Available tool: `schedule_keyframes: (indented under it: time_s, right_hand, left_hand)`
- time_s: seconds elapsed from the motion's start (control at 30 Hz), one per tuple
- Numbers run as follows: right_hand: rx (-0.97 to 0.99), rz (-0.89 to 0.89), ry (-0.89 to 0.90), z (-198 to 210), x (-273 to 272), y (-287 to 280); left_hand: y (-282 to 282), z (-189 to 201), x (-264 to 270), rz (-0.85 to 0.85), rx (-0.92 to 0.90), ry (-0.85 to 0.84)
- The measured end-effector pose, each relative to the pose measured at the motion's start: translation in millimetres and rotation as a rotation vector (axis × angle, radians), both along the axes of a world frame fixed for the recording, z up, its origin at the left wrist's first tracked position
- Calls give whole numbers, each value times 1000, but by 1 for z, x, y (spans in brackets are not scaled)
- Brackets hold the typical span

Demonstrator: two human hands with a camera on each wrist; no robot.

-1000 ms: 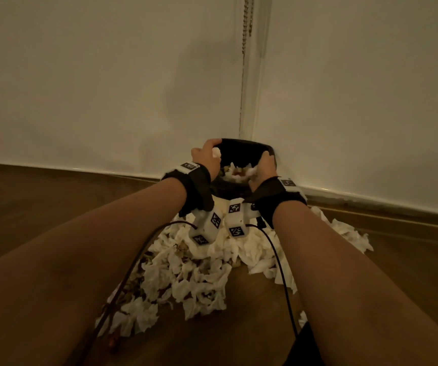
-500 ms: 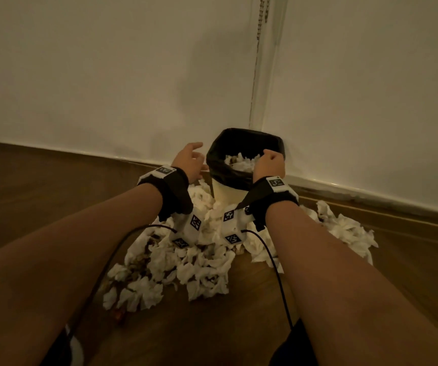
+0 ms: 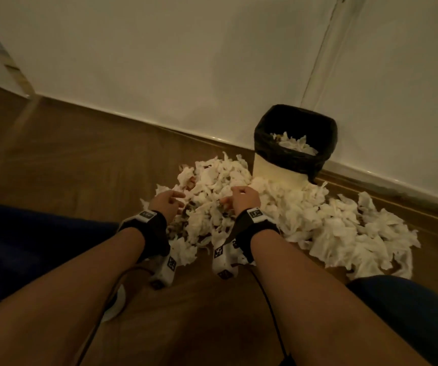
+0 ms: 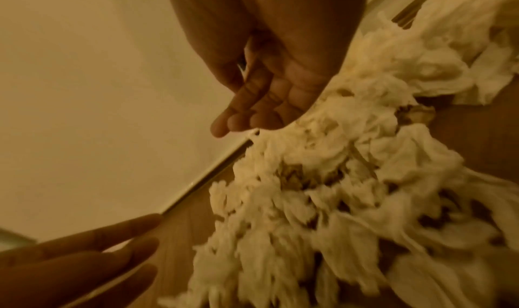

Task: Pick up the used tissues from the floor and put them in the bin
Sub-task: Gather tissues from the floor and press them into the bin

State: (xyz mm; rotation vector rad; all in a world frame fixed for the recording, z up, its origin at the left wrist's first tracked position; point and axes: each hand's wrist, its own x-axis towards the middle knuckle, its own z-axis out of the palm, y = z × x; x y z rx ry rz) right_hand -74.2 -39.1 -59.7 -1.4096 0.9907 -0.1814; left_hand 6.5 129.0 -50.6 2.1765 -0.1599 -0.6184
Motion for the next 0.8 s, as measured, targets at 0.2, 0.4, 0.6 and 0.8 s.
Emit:
schedule_keyframes:
  time_s: [0.2,0.4,0.6,0.8]
  right_hand:
    - [-142,339,103,-30,4,45]
    - [-411,700,212,-40,9,70]
    - [-559,980,344,-52,13,93]
    - [-755,1172,451,-66,20,115]
  left_hand:
    - [46,-42,-18,23,174,-91]
    - [83,-68,-9,-55,349,-89]
    - [108,-95,-9,-214,536,-71]
    - [104,-112,-23,-339,673,-85]
